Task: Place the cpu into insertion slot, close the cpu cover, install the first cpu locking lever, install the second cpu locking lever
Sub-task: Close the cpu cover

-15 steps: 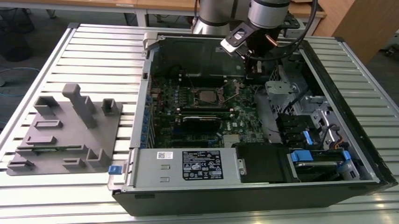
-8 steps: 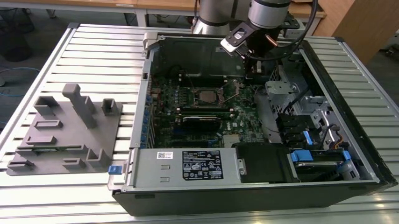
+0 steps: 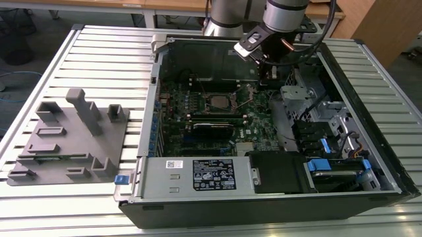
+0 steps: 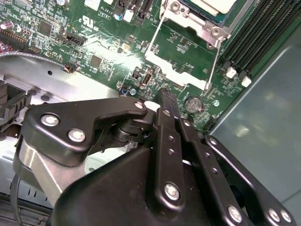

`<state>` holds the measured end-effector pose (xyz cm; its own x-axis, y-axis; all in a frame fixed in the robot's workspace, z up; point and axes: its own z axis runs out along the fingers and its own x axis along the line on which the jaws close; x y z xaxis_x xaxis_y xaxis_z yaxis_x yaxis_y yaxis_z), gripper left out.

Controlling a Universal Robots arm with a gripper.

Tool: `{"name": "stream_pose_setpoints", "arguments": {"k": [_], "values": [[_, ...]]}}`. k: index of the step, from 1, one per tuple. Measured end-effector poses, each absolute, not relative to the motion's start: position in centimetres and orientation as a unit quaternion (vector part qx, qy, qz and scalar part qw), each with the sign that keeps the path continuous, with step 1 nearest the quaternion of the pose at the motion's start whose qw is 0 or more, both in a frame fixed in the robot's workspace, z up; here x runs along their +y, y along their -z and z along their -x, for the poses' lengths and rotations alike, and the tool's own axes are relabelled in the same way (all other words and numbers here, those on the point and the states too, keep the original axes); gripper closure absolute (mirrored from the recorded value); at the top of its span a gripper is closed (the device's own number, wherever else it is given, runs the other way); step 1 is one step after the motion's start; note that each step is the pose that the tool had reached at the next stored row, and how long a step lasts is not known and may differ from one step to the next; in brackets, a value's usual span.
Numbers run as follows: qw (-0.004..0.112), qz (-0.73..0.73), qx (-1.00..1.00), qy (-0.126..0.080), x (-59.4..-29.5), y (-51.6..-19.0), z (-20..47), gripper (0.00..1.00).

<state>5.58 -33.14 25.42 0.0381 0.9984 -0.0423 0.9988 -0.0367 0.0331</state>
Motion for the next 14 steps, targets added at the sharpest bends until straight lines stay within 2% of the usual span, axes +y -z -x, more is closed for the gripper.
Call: {"name": "stream_pose_setpoints", "arguments": {"k": [14], "values": [[0.038, -0.719, 0.693, 0.015, -33.1, -23.9, -5.7, 0.89]]}}
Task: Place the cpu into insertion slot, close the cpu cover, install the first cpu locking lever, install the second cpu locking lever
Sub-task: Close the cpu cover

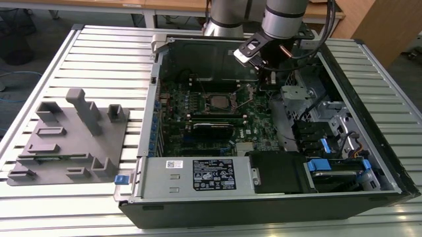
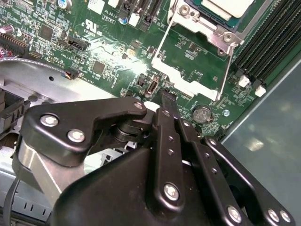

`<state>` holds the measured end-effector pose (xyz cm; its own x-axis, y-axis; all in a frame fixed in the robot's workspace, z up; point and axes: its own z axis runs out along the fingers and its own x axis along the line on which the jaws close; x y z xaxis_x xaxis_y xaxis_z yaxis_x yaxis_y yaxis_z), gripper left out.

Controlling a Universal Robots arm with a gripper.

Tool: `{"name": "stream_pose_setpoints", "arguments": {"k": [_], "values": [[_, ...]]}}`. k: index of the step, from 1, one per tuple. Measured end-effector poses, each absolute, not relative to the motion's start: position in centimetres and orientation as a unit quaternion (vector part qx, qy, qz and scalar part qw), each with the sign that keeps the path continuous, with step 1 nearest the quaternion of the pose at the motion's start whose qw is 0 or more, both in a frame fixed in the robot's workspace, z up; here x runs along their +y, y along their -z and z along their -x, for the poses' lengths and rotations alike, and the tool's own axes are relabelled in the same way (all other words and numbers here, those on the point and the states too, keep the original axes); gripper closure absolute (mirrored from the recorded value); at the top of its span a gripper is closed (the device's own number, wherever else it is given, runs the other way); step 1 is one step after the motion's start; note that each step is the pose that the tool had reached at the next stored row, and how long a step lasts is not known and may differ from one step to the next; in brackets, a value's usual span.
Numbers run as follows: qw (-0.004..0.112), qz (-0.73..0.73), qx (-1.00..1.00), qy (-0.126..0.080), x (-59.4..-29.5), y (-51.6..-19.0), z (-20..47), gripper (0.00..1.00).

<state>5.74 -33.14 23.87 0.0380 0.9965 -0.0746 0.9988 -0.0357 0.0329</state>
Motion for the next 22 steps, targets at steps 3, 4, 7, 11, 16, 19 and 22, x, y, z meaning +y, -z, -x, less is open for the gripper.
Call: {"name": "stream_pose_setpoints", "arguments": {"k": [3, 4, 7, 11, 16, 19, 22], "values": [[0.038, -0.719, 0.693, 0.016, -33.14, -23.87, -5.74, 0.89], [0.038, -0.719, 0.693, 0.015, -33.14, -23.87, -5.74, 0.89], [0.038, -0.720, 0.693, 0.015, -32.98, -23.85, -5.73, 0.89], [0.038, -0.720, 0.693, 0.015, -32.54, -23.77, -5.73, 0.89], [0.038, -0.720, 0.693, 0.015, -32.44, -23.70, -5.73, 0.89], [0.038, -0.720, 0.693, 0.015, -32.43, -23.69, -5.73, 0.89], [0.038, -0.720, 0.693, 0.015, -32.43, -23.63, -5.31, 0.89]]}}
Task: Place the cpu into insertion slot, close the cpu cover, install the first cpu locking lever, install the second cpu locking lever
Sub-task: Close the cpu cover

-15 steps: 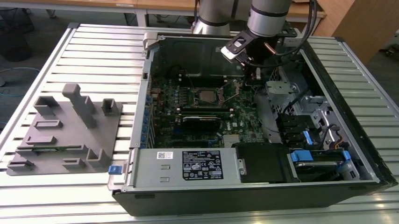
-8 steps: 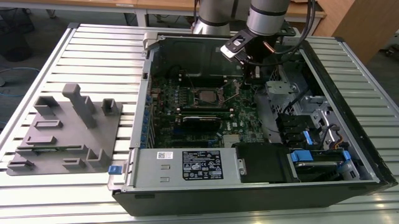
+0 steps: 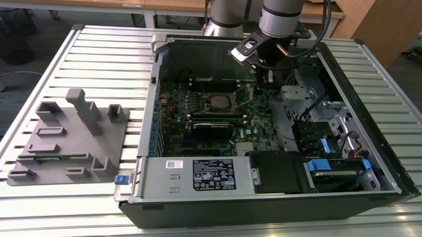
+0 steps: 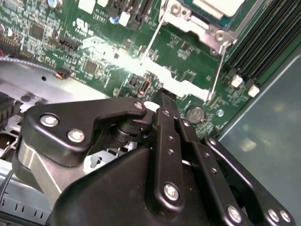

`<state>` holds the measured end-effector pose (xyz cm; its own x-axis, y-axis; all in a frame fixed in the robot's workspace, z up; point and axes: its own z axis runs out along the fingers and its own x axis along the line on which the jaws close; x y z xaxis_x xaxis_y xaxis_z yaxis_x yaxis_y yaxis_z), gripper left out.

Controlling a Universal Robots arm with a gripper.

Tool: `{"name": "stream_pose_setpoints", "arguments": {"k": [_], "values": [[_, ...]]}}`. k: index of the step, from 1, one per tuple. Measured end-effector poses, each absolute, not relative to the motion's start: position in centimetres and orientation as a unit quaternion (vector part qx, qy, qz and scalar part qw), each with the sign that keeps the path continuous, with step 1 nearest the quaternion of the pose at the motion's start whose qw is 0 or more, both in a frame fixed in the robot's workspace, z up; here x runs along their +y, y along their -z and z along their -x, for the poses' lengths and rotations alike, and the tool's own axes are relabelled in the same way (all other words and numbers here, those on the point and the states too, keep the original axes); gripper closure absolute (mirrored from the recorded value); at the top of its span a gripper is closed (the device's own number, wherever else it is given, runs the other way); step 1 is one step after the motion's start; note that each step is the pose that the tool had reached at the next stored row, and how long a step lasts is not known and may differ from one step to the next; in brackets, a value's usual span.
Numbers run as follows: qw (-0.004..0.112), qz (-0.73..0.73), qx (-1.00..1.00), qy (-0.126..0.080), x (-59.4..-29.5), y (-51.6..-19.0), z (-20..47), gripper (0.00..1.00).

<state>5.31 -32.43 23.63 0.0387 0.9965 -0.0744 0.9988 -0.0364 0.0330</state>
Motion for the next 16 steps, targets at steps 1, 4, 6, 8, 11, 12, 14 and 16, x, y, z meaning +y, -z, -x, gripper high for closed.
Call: {"name": "stream_pose_setpoints", "arguments": {"k": [1, 4, 6, 8, 11, 12, 14, 16], "values": [[0.038, -0.720, 0.693, 0.015, -32.4, -23.6, -5.1, 0.89], [0.038, -0.720, 0.693, 0.015, -32.4, -23.6, -4.2, 0.89], [0.038, -0.720, 0.693, 0.015, -32.4, -23.6, -3.4, 0.89], [0.038, -0.720, 0.693, 0.015, -32.4, -23.5, -2.6, 0.89], [0.038, -0.720, 0.693, 0.015, -32.4, -23.5, -1.2, 0.89], [0.039, -0.720, 0.693, 0.015, -32.4, -23.5, -0.8, 0.89], [0.039, -0.720, 0.693, 0.014, -32.4, -23.5, 0.1, 0.89], [0.039, -0.720, 0.693, 0.014, -32.4, -23.4, 0.8, 0.89]]}}
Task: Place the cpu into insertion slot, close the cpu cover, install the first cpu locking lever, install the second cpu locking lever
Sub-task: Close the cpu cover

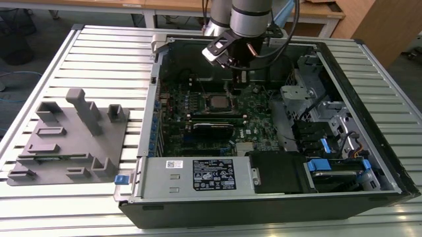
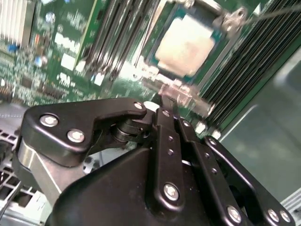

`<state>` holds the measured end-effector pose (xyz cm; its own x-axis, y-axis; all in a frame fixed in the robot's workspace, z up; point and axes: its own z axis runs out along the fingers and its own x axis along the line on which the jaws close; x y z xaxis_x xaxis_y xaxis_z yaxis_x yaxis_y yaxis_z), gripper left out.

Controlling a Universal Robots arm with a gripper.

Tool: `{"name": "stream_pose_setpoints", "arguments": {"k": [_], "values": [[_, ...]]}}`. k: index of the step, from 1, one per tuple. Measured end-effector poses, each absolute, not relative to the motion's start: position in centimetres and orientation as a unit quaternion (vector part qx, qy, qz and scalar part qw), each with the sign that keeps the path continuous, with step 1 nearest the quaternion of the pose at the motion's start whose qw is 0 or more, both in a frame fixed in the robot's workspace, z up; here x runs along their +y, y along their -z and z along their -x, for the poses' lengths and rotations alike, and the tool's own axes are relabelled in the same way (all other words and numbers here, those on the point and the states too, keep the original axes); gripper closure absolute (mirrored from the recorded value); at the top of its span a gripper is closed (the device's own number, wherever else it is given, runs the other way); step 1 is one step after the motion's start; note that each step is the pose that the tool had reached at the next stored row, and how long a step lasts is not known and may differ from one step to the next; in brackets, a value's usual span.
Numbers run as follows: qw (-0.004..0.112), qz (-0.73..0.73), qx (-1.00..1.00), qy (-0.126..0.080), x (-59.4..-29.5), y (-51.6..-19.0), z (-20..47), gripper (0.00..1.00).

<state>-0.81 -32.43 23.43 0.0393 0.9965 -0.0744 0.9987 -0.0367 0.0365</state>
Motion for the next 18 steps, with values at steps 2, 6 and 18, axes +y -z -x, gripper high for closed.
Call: {"name": "stream_pose_setpoints", "arguments": {"k": [2, 6, 18], "values": [[0.039, -0.720, 0.693, 0.014, -32.43, -23.40, 1.41, 0.89], [0.039, -0.720, 0.693, 0.014, -32.43, -23.40, 1.56, 0.89], [0.027, -0.719, 0.693, 0.026, -32.43, -23.37, 1.56, 0.89]]}}
